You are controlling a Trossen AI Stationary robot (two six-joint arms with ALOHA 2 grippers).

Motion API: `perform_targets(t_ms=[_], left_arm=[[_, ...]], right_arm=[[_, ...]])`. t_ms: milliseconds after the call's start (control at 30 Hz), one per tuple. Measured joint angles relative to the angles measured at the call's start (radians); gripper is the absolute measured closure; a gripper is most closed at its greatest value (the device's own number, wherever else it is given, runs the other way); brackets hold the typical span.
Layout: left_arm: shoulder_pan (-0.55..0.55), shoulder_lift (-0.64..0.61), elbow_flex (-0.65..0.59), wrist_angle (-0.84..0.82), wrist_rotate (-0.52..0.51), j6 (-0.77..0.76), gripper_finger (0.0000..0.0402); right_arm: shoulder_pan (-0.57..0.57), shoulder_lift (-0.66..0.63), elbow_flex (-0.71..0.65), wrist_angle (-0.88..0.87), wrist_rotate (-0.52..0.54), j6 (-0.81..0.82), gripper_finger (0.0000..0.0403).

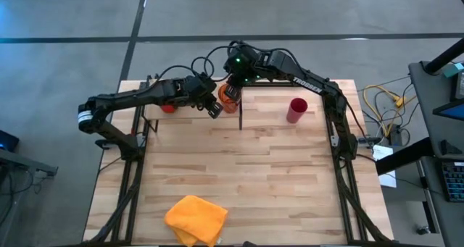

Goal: Stack small to large cups/mugs on shelf
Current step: Put the orange cup on the shelf

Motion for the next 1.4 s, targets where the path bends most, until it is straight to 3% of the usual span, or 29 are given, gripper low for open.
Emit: perform_targets(t_ms=[167,333,533,600,933,1400], left_arm=[[0.014,-0.041,0.002,-0.049,-0.001,0.001,0.0311],[0.016,-0.121,0.002,-0.113,0.004,-0.001,0.0314],[0.016,-0.224,0.003,-0.111,0.035,-0.006,0.0378],[0.016,-0.254,0.003,-0.112,0.040,-0.003,0.0395],[0.016,-0.345,0.003,-0.111,0.043,-0.001,0.0401],[0.016,-0.341,0.003,-0.113,0.043,0.030,0.0401]], right_arm=[[0.001,-0.027,0.007,-0.040,0.000,-0.010,0.0339],[0.010,-0.104,0.010,-0.218,0.000,-0.010,0.0353],[0.019,-0.136,0.006,-0.346,-0.001,-0.015,0.0392],[0.021,-0.132,0.003,-0.343,-0.002,-0.014,0.0394],[0.023,-0.039,-0.046,-0.336,-0.033,0.054,0.0395],[0.027,-0.032,-0.172,-0.110,-0.114,0.086,0.0395]])
